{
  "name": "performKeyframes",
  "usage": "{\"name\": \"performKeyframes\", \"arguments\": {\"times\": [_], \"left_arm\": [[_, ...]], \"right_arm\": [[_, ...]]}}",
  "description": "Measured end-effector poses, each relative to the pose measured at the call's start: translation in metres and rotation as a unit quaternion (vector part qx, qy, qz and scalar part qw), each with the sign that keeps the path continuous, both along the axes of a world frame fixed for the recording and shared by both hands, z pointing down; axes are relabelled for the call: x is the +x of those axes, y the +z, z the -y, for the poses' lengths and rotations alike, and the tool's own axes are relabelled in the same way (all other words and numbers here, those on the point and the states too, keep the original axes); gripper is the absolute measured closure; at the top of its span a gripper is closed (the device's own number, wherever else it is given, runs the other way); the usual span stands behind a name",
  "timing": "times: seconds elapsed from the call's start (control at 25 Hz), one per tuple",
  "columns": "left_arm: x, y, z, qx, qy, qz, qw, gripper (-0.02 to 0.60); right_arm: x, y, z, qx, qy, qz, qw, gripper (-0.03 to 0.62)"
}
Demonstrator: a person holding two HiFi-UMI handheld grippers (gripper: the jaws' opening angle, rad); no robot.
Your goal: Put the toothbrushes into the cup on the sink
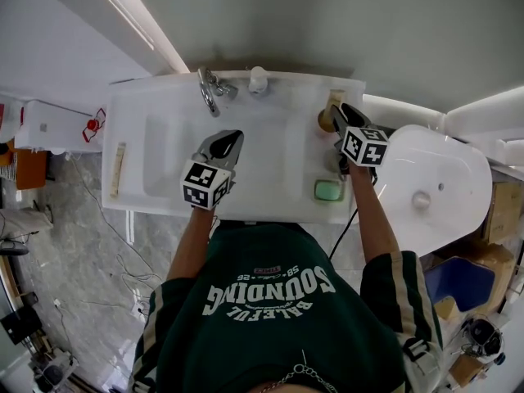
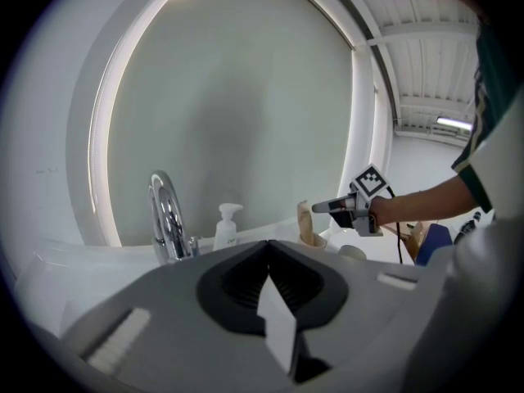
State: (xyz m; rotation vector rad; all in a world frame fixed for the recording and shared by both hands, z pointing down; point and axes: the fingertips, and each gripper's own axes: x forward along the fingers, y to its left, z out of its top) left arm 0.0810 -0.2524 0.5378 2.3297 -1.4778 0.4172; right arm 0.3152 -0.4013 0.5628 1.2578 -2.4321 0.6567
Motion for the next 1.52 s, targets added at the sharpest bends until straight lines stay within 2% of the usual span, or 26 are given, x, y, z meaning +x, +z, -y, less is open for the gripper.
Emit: {"name": "performKeyframes", "arguments": {"times": [0.12,0.16,0.2,0.24,0.36,0.48,0.76,1.16,1.52], "left_arm": [[-0.003,0.000,-0.002,0.000,0.003,-0.003,1.0000,0.531],[-0.004,-0.001,-0.002,0.001,0.005,-0.004,1.0000,0.531],[-0.006,-0.001,-0.002,0.002,0.007,-0.005,1.0000,0.531],[-0.008,-0.002,-0.003,0.003,0.009,-0.006,0.9999,0.531],[-0.020,-0.002,-0.008,0.003,0.013,-0.009,0.9999,0.531],[-0.040,-0.003,-0.013,0.006,0.017,-0.011,0.9998,0.531],[-0.107,-0.005,-0.027,0.011,-0.003,-0.019,0.9998,0.531],[-0.215,0.004,-0.072,0.011,-0.054,-0.028,0.9981,0.531],[-0.319,0.017,-0.122,0.011,-0.125,-0.035,0.9915,0.531]], "right_arm": [[-0.015,-0.027,-0.013,0.040,-0.027,0.024,0.999,0.465],[-0.020,-0.034,-0.019,0.054,-0.042,0.021,0.997,0.491],[-0.026,-0.039,-0.023,0.069,-0.055,0.013,0.996,0.569],[-0.030,-0.042,-0.027,0.082,-0.066,0.005,0.994,0.591],[-0.043,-0.043,-0.038,0.086,-0.078,0.013,0.993,0.591],[-0.056,-0.041,-0.047,0.084,-0.063,0.013,0.994,0.591],[-0.113,-0.045,-0.080,0.126,-0.057,0.007,0.990,0.591],[-0.255,-0.021,-0.155,0.094,-0.172,0.016,0.980,0.591],[-0.421,0.000,-0.223,0.062,-0.302,0.029,0.951,0.591]]}}
